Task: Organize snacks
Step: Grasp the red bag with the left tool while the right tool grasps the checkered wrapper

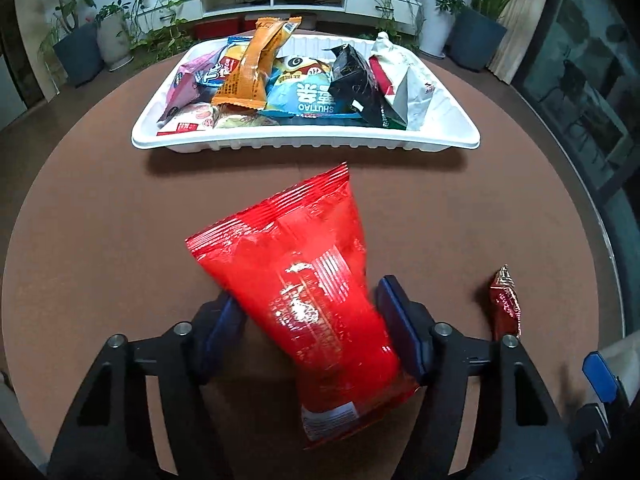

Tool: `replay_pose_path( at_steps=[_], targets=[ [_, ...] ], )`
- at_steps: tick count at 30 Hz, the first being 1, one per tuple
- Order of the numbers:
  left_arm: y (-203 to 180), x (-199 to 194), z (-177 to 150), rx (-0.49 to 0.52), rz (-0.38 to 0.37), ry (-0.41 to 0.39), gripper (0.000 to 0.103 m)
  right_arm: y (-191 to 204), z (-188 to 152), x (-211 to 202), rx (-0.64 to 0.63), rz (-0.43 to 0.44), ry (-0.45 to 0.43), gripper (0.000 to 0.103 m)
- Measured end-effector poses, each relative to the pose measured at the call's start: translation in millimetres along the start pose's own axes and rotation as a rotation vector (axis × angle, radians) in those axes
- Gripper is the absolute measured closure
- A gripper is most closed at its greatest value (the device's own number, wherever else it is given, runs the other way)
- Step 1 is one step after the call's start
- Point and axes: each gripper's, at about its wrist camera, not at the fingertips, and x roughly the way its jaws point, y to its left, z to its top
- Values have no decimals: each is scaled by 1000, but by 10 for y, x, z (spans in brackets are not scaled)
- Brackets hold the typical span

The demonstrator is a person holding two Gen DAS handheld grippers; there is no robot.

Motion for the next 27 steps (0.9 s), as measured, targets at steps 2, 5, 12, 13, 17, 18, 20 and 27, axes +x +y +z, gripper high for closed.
replay_pose_path(
  at_steps=[2,5,12,13,17,18,20,27],
  targets=[
    [-2,3,11,6,-8,-4,48,4,9,7,-7,-7,3,12],
    [5,9,34,16,-26,-5,64,21,48,37,-32,-36,12,14],
    [0,-15,-1,58,-60,-9,70,70,115,151,-74,-57,59,19],
    [9,-28,-20,63,-67,-9,71,96,140,170,-89,-61,65,20],
    [54,-103,-103,82,-86,-16,72,191,269,240,-144,-71,77,21],
    [78,-130,-136,85,-88,-20,72,196,304,260,-149,-71,80,22],
    [138,-171,-211,78,-98,-19,72,218,371,324,-155,-69,95,22],
    [422,-347,-470,35,-141,-23,72,297,415,661,-179,-90,186,23]
  ],
)
